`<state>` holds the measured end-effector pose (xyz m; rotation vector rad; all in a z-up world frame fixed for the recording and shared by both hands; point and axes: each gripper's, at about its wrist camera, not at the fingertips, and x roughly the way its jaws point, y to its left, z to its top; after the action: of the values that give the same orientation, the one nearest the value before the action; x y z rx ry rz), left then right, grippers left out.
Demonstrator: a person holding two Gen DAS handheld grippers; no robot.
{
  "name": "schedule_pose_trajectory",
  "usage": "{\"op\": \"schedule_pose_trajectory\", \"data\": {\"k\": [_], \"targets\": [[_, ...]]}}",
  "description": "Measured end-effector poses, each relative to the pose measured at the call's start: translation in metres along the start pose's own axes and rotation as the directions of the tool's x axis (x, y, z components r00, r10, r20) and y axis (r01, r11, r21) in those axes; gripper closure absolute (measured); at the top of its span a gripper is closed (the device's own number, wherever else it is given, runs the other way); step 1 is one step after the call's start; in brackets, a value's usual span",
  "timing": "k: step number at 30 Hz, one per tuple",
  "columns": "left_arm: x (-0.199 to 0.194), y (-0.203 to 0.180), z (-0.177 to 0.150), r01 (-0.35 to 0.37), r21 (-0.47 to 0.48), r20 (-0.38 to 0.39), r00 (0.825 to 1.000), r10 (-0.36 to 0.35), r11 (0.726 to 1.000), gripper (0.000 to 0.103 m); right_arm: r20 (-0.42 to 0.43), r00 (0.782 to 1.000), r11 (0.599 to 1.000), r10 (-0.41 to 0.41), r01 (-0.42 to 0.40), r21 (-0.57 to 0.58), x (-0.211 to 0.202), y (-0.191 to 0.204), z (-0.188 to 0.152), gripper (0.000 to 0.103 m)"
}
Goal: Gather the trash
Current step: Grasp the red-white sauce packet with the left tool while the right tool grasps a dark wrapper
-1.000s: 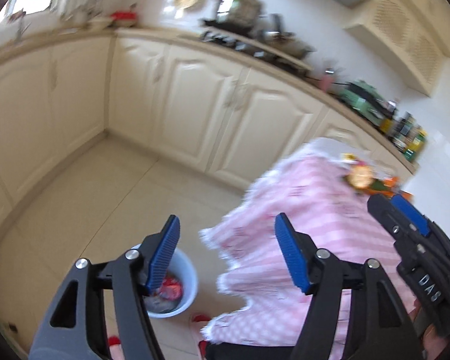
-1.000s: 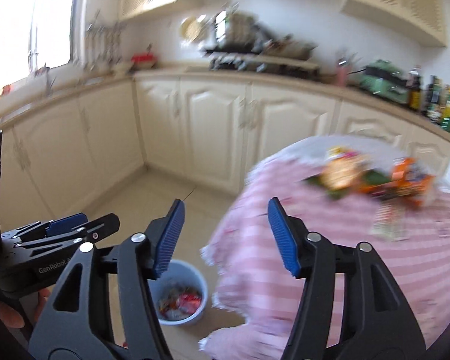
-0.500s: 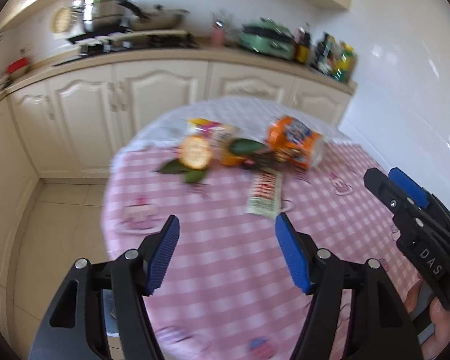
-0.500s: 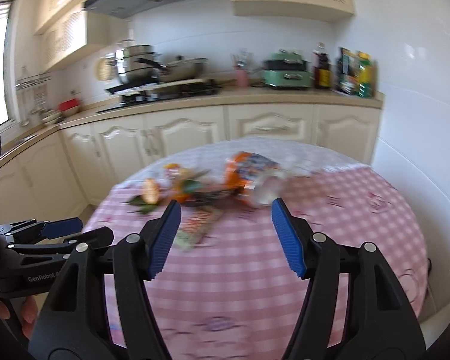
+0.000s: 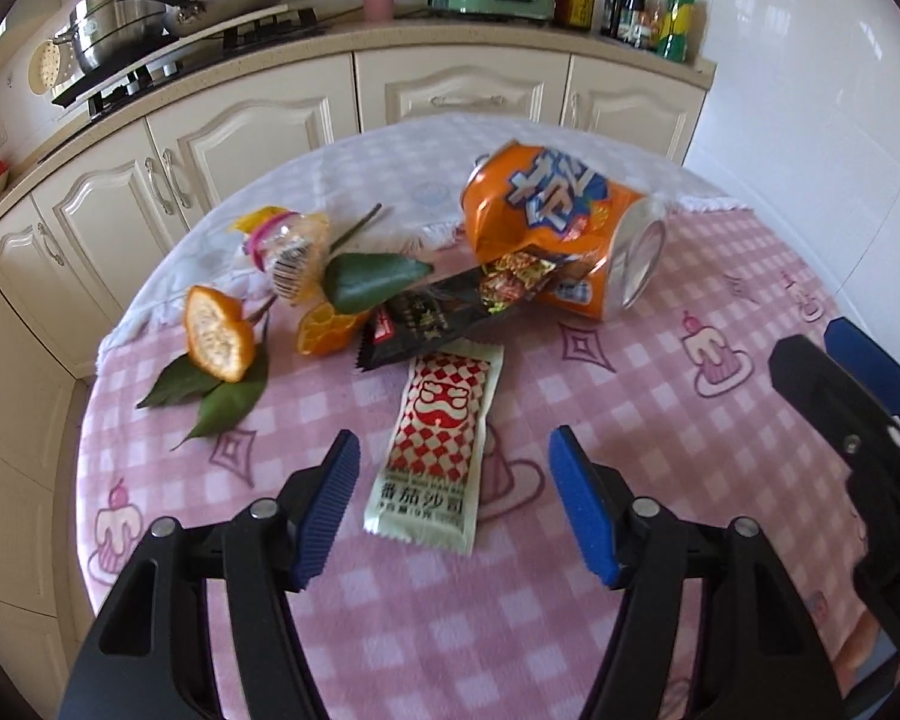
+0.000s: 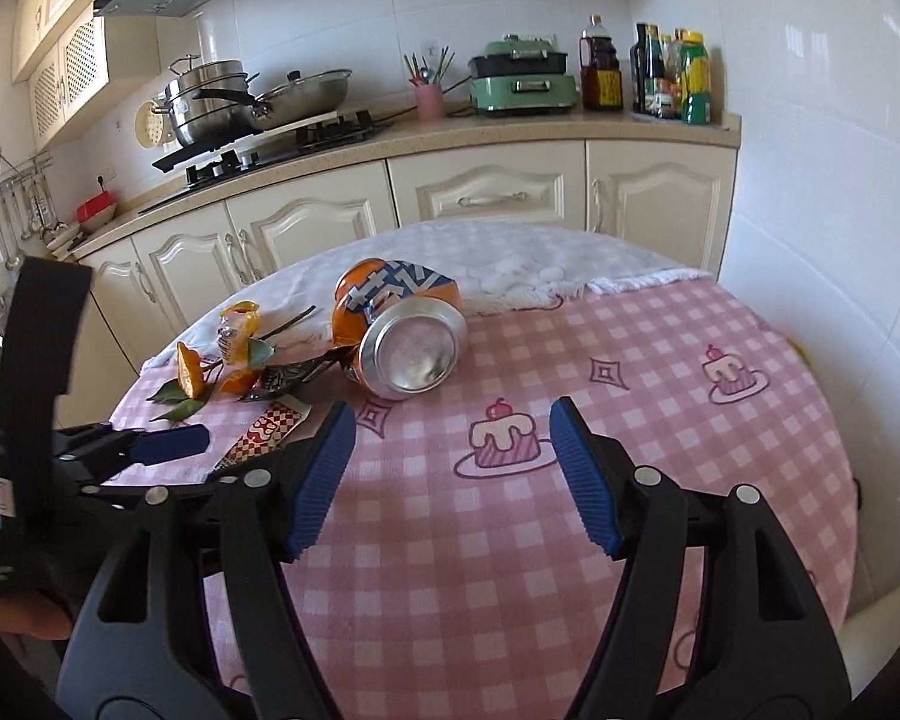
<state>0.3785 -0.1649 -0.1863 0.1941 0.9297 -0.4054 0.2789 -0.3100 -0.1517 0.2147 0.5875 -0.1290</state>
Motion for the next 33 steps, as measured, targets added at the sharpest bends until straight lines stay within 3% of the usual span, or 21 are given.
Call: {"op": "schedule_pose_trajectory", "data": {"k": [1, 3, 5, 8, 16, 21, 26, 27, 29, 31, 33], "targets": [[0.005, 0.000, 0.000, -0.004, 0.003, -0.016, 1.000, 0.004, 1.000, 0.053, -0.002, 1.000, 1.000, 0.004, -0.004, 0.001, 0.001, 0.000, 0.000, 0.036], [0.006, 0.000, 0.001, -0.027, 0.022, -0.005, 1.000, 0.027, 0.999, 0.058, -0.011, 1.000, 1.000, 0.010, -0.010, 0.005, 0.005, 0.000, 0.002, 0.036], [0.006, -0.001, 0.001, -0.025, 0.038, 0.004, 1.000, 0.025, 0.999, 0.077, -0.017, 1.000, 1.000, 0.018, -0.018, 0.011, 0.008, 0.001, 0.003, 0.035], [0.000, 0.004, -0.002, 0.007, 0.028, 0.009, 1.000, -0.008, 1.000, 0.084, -0.037, 0.998, 0.999, 0.046, -0.045, 0.029, 0.013, 0.006, 0.004, 0.035], [-0.046, 0.046, -0.030, 0.089, -0.056, 0.103, 0.991, -0.083, 0.994, 0.087, -0.066, 0.992, 0.992, 0.111, -0.106, 0.069, 0.021, 0.029, 0.004, 0.034], [-0.078, 0.088, -0.038, 0.016, -0.160, 0.200, 0.980, 0.017, 0.987, 0.087, -0.089, 0.981, 0.978, 0.173, -0.160, 0.134, 0.036, 0.047, 0.007, 0.034], [-0.094, 0.125, -0.040, -0.039, -0.261, 0.252, 0.962, 0.107, 0.965, 0.087, -0.104, 0.980, 0.955, 0.172, -0.140, 0.263, 0.060, 0.052, 0.016, 0.035], [-0.094, 0.130, -0.041, -0.049, -0.273, 0.257, 0.959, 0.122, 0.961, 0.087, -0.111, 0.979, 0.951, 0.171, -0.134, 0.278, 0.065, 0.052, 0.017, 0.037], [-0.094, 0.138, -0.040, -0.054, -0.288, 0.259, 0.957, 0.132, 0.956, 0.087, -0.134, 0.978, 0.947, 0.160, -0.114, 0.301, 0.077, 0.053, 0.018, 0.050], [-0.091, 0.146, -0.042, -0.059, -0.300, 0.255, 0.957, 0.140, 0.952, 0.087, -0.164, 0.969, 0.931, 0.186, -0.120, 0.345, 0.091, 0.053, 0.016, 0.055], [-0.090, 0.151, -0.046, -0.056, -0.309, 0.252, 0.958, 0.138, 0.949, 0.087, -0.173, 0.963, 0.923, 0.208, -0.134, 0.360, 0.099, 0.053, 0.015, 0.069]]}}
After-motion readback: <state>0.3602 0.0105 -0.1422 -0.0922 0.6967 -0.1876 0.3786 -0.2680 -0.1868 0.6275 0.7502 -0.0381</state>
